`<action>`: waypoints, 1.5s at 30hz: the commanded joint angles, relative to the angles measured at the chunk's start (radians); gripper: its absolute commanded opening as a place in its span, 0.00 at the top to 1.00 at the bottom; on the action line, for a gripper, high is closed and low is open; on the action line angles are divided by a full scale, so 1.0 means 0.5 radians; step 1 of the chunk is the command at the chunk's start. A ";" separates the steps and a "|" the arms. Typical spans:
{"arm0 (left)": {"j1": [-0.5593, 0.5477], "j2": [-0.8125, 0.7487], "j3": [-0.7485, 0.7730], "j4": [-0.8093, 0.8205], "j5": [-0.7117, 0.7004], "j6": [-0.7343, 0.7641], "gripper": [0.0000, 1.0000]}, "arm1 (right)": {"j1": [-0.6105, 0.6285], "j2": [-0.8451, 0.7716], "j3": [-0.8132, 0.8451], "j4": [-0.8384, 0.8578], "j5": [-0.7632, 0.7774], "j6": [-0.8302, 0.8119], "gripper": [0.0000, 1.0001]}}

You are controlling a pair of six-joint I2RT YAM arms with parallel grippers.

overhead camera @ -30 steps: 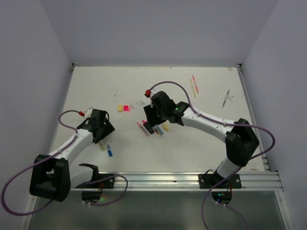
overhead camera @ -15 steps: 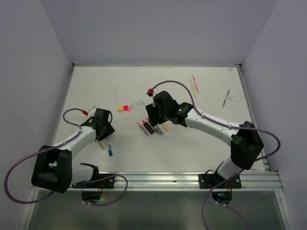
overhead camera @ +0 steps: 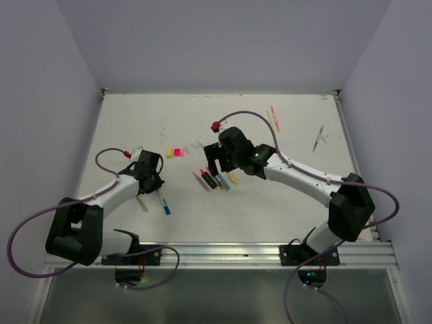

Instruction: Open the pen caps

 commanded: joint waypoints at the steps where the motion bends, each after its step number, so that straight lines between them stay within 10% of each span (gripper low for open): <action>1: -0.065 -0.081 0.153 0.131 0.153 0.115 1.00 | -0.082 -0.110 -0.036 0.005 0.039 0.068 0.11; 6: -0.130 -0.333 0.104 0.765 0.775 0.210 1.00 | -0.224 -0.095 -0.092 0.195 -0.562 0.133 0.02; 17: -0.216 -0.082 0.217 1.521 1.326 0.072 1.00 | -0.239 -0.236 -0.506 1.216 -1.269 0.497 0.40; 45: -0.397 -0.097 0.313 1.629 1.412 -0.066 1.00 | -0.239 -0.187 -0.736 1.530 -1.094 0.596 0.52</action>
